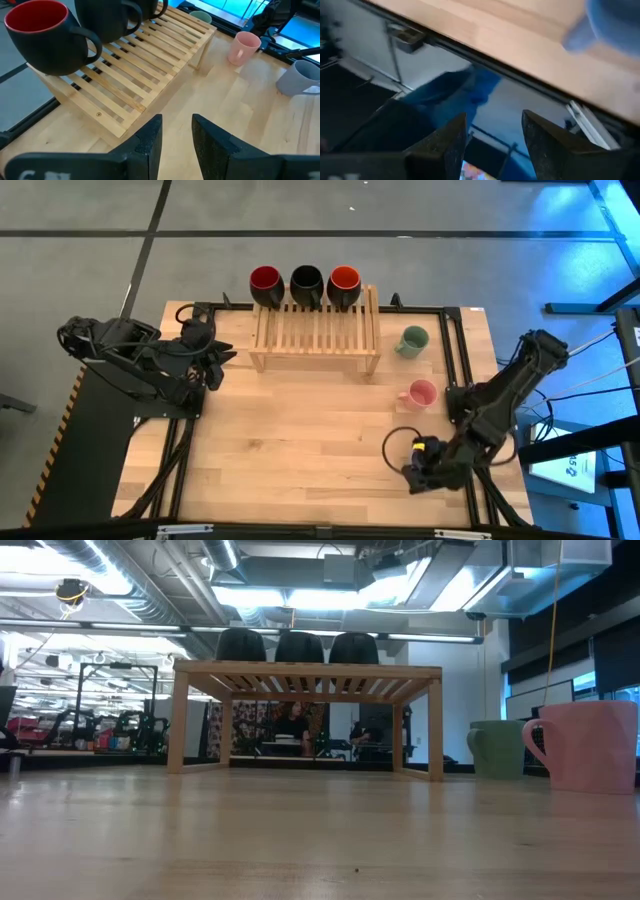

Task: Place coffee mugs
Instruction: Put the purple mug the shelf

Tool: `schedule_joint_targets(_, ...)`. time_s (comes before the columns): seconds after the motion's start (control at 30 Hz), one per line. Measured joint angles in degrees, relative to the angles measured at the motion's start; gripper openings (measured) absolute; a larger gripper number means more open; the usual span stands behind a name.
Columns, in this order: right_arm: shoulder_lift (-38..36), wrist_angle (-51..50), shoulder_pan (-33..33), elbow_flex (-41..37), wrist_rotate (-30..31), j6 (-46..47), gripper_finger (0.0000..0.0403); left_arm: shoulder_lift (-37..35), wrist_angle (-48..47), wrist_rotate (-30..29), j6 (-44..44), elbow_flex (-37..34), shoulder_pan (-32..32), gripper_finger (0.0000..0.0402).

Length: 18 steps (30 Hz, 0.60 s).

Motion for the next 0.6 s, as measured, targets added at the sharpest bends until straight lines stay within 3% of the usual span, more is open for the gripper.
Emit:
schedule_joint_targets(0.1,2.6,-0.6,2.3,0.0,0.7,5.3,0.0177,0.2,0.0,0.0,0.0,0.0,0.0,0.01)
schedule_joint_targets(0.37,10.8,-2.4,2.7,0.0,0.1,5.9,0.0177,0.6,0.0,0.0,0.0,0.0,0.0,0.01)
schedule_joint_targets(0.6,12.4,-10.7,2.1,0.1,0.2,6.1,0.0177,0.6,0.0,0.0,0.0,0.0,0.0,0.01)
